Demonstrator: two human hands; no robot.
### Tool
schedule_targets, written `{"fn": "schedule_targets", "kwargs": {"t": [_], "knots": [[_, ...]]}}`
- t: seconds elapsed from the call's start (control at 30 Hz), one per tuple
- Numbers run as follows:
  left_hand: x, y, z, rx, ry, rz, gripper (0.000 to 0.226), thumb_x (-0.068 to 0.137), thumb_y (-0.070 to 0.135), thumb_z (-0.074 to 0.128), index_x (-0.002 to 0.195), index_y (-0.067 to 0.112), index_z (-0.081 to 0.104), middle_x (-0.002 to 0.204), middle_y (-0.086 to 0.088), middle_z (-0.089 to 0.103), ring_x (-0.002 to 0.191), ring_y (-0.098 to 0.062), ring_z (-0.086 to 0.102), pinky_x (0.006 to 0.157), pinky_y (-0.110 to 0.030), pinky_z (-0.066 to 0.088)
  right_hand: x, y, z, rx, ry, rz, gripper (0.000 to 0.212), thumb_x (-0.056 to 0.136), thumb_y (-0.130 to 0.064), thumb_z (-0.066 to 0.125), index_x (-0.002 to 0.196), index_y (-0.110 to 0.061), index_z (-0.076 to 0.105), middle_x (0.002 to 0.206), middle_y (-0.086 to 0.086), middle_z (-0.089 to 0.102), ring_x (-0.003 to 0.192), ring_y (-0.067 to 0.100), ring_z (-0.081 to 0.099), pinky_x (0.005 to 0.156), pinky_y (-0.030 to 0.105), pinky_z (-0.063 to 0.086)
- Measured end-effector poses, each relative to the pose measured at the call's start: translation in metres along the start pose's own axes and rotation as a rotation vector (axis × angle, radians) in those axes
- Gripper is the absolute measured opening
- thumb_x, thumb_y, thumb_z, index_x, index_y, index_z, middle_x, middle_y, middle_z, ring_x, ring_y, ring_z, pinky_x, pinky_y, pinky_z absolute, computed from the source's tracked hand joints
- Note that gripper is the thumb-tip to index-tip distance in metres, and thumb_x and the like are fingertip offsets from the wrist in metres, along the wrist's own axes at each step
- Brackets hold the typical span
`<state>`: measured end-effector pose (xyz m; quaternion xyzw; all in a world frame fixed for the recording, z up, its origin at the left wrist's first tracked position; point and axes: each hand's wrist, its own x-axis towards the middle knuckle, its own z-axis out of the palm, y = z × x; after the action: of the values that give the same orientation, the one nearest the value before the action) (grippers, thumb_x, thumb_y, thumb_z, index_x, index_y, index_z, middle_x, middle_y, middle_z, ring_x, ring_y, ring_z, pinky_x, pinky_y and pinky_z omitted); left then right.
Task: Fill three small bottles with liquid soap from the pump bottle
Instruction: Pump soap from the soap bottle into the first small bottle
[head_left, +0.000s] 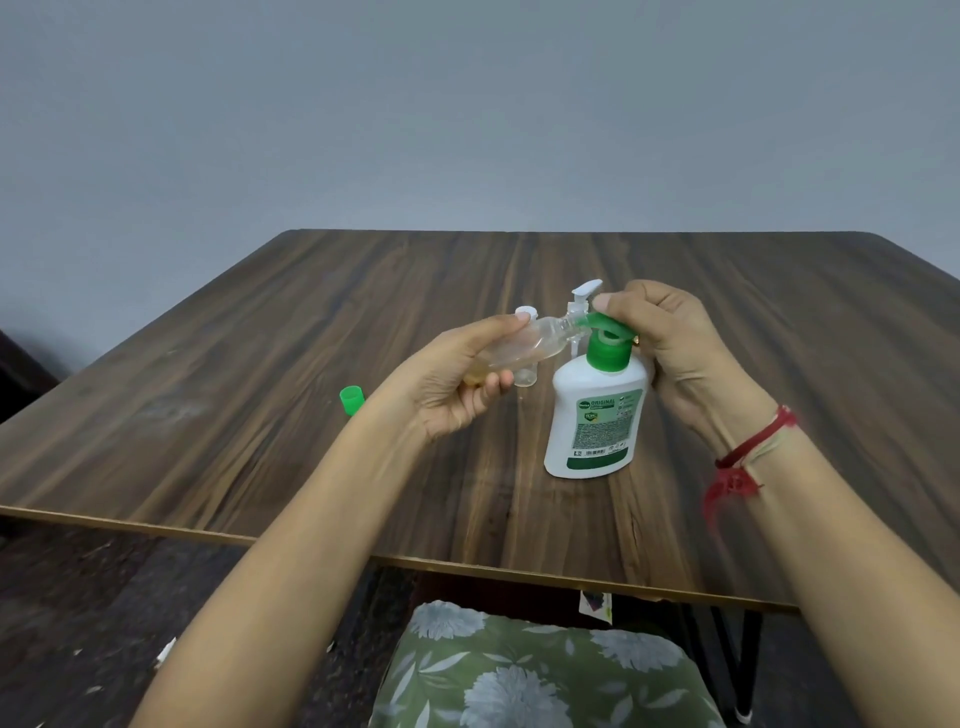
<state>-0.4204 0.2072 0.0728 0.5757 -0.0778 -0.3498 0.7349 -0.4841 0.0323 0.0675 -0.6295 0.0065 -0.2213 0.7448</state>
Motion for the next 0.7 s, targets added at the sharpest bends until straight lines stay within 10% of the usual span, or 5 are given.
{"fn": "schedule_targets", "kwargs": {"t": [0.4,0.57,0.7], "knots": [[-0.0028,0.0015,0.0000,-0.015,-0.064,-0.033,0.014,0.089,0.024,0.062,0.094,0.011,0.066,0.093,-0.011,0.062,0.034,-0.006,0.049,0.029,-0.011,0.038,0.0057,-0.0094,-0.0012,-0.002,-0.028,0.002,0.038,0.071,-0.006,0.070,0.040,-0.019,0.052,0.060,0.004,0.058,0.056,0.011,0.056,0.055,0.019,0.048],[-0.0005,-0.0003,-0.0013,0.010,-0.067,-0.030,0.026,0.087,0.024,0.064,0.067,0.014,0.076,0.084,-0.008,0.066,0.034,-0.005,0.047,0.028,-0.010,0.036,0.0003,-0.0019,-0.0044,0.014,-0.056,0.007,0.043,0.075,-0.004,0.068,0.037,-0.019,0.053,0.053,-0.009,0.058,0.051,0.004,0.054,0.052,0.016,0.045],[0.0017,0.0004,-0.0009,0.002,-0.076,-0.020,0.014,0.089,0.025,0.062,0.092,0.012,0.067,0.090,-0.011,0.063,0.035,-0.005,0.048,0.028,-0.010,0.036,0.0059,-0.0086,-0.0056,0.000,-0.066,0.013,0.039,0.073,-0.006,0.069,0.039,-0.019,0.054,0.060,-0.004,0.061,0.061,0.009,0.058,0.056,0.018,0.049]]}}
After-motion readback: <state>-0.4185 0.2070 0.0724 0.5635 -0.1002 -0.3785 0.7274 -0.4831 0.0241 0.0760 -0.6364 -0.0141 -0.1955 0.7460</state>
